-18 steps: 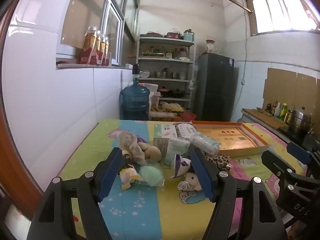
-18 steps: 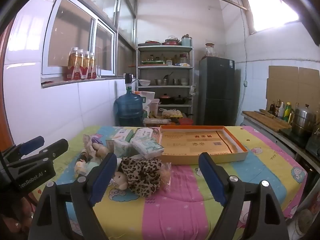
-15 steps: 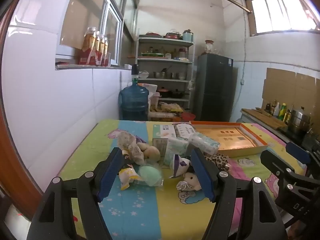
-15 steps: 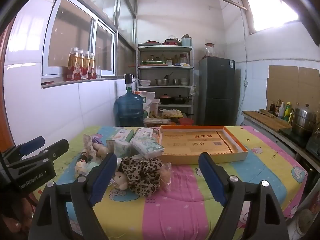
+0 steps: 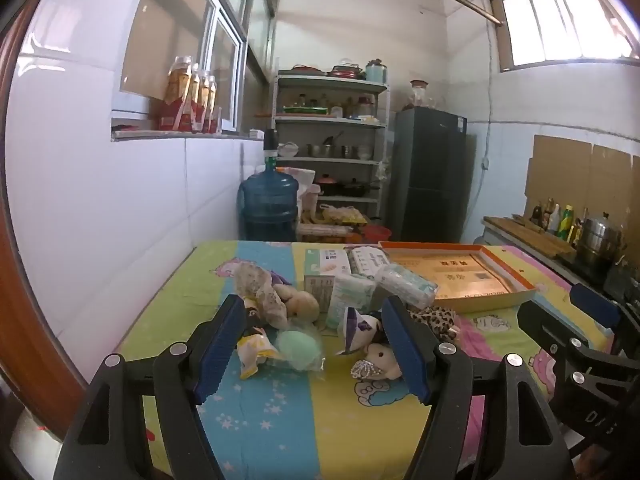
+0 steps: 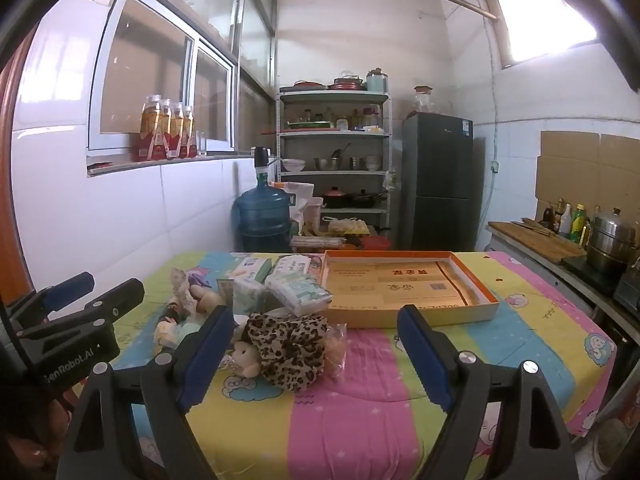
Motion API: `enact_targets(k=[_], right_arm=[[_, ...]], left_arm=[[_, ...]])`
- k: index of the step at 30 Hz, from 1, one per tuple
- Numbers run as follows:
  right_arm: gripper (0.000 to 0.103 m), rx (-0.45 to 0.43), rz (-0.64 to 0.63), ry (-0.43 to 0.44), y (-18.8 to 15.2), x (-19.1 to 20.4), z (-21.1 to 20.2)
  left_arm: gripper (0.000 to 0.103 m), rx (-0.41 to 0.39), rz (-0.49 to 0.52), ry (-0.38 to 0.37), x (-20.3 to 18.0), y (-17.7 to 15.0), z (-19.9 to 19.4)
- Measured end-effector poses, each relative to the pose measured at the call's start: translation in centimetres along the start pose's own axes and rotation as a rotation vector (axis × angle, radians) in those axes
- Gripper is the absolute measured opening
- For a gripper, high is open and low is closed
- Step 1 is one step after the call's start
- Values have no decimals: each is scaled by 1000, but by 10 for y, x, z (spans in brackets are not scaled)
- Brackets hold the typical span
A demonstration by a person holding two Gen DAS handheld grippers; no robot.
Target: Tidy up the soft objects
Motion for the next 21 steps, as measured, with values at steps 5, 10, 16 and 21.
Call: enact_targets(k=[5,10,16,21], right_arm=[[84,-1,-4,1,0,4,-2],[84,-1,-5,4,1,9,-3],[84,-5,-13,4,1,10,-5],[84,-4,-12,5,1,10,-5]], left_arm=[[73,1,-7,2,2,1,0],[73,1,-7,1,3,0,0],[73,0,-7,2,3,0,0],[73,0,-6,1,3,0,0]])
Point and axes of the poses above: each gripper's, at about its wrist camera, not at the fingertips, and z roughly the way its jaws point, x to its left, y to its top, the point moved 5 cm from there along z, roughly the way its jaws point, and after that the axes turned 5 degrees about x, right-handed, at the moved point
